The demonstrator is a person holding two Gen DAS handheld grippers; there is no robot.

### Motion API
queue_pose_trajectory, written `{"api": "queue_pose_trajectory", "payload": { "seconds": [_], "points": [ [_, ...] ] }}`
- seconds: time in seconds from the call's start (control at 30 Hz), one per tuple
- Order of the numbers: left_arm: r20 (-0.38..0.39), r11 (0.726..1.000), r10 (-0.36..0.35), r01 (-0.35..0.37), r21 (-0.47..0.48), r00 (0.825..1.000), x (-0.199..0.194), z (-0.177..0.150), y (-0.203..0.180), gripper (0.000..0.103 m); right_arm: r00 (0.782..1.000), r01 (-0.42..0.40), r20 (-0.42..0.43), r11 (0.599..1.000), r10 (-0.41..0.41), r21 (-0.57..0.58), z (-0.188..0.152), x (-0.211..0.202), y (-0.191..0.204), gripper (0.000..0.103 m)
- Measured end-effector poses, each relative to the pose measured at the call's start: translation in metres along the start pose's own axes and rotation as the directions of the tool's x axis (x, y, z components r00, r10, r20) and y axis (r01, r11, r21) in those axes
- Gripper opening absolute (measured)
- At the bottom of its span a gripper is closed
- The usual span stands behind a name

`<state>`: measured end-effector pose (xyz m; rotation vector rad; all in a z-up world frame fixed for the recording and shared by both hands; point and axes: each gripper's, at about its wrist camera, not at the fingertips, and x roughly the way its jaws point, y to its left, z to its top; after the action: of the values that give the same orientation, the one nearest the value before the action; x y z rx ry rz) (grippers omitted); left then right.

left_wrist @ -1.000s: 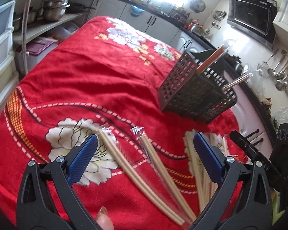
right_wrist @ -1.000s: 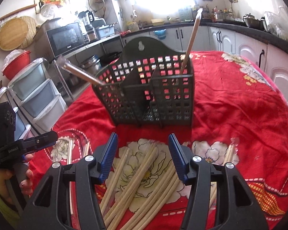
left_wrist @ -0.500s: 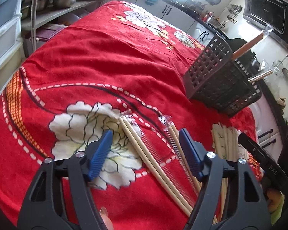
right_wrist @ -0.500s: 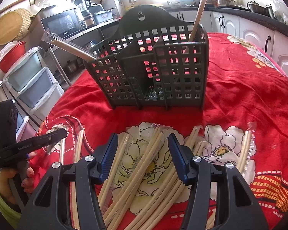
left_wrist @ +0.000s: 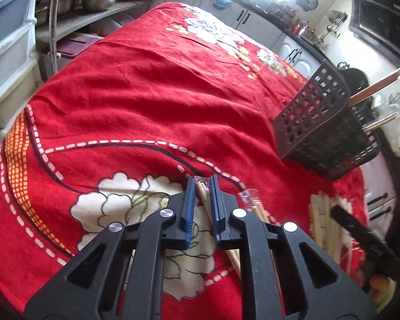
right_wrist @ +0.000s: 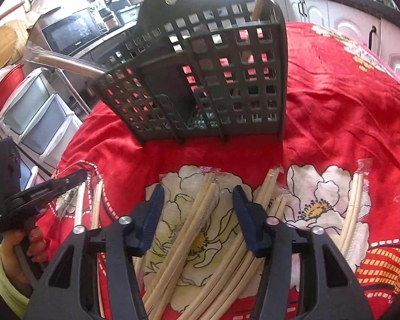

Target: Organize utensils

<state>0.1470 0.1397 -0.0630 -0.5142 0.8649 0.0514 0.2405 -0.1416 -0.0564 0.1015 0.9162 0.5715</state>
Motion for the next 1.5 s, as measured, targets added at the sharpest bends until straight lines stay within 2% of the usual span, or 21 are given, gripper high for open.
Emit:
{"api": "queue_pose_trajectory", "payload": {
  "seconds": [0.13,0.27,0.4,0.57,0.83,0.97,1.23,1.5],
  "points": [
    [0.025,0.999,-0.049,0.048,0.02,0.999,-0.015,-0.001,-0.01,0.006,1.0,-0.006,-0.005,1.0,0.006,0.013,0.0,0.0,-0.003,0.022],
    [0.057,0.994,-0.096,0.093,0.059,0.994,-0.034,0.001,-0.028,0.005,1.0,-0.008,0.008,1.0,0.008,0.008,-0.001,-0.007,-0.004,0.012],
    [0.083,0.987,-0.139,0.131,0.092,0.987,-0.049,0.005,-0.044,0.004,0.999,-0.026,0.023,1.0,0.026,0.007,-0.001,-0.016,-0.005,0.011],
    [0.103,0.972,-0.201,0.186,0.141,0.974,-0.064,0.011,-0.068,0.003,0.993,-0.095,0.069,0.995,0.093,0.023,0.003,-0.036,-0.009,0.008],
    [0.124,0.94,-0.292,0.262,0.217,0.948,-0.082,0.03,-0.11,0.002,0.97,-0.188,0.161,0.982,0.181,0.033,0.017,-0.078,-0.012,0.001],
    [0.141,0.921,-0.326,0.281,0.269,0.935,-0.094,0.038,-0.133,0.002,0.959,-0.191,0.215,0.982,0.187,-0.001,0.027,-0.1,-0.01,0.001],
    [0.158,0.884,-0.391,0.322,0.34,0.907,-0.112,0.059,-0.171,0.002,0.921,-0.204,0.327,0.977,0.21,-0.054,0.053,-0.143,-0.008,0.001],
    [0.204,0.862,-0.414,0.311,0.4,0.887,-0.129,0.077,-0.203,0.002,0.881,-0.175,0.429,0.979,0.202,-0.102,0.08,-0.177,-0.007,0.001]
  ]
}}
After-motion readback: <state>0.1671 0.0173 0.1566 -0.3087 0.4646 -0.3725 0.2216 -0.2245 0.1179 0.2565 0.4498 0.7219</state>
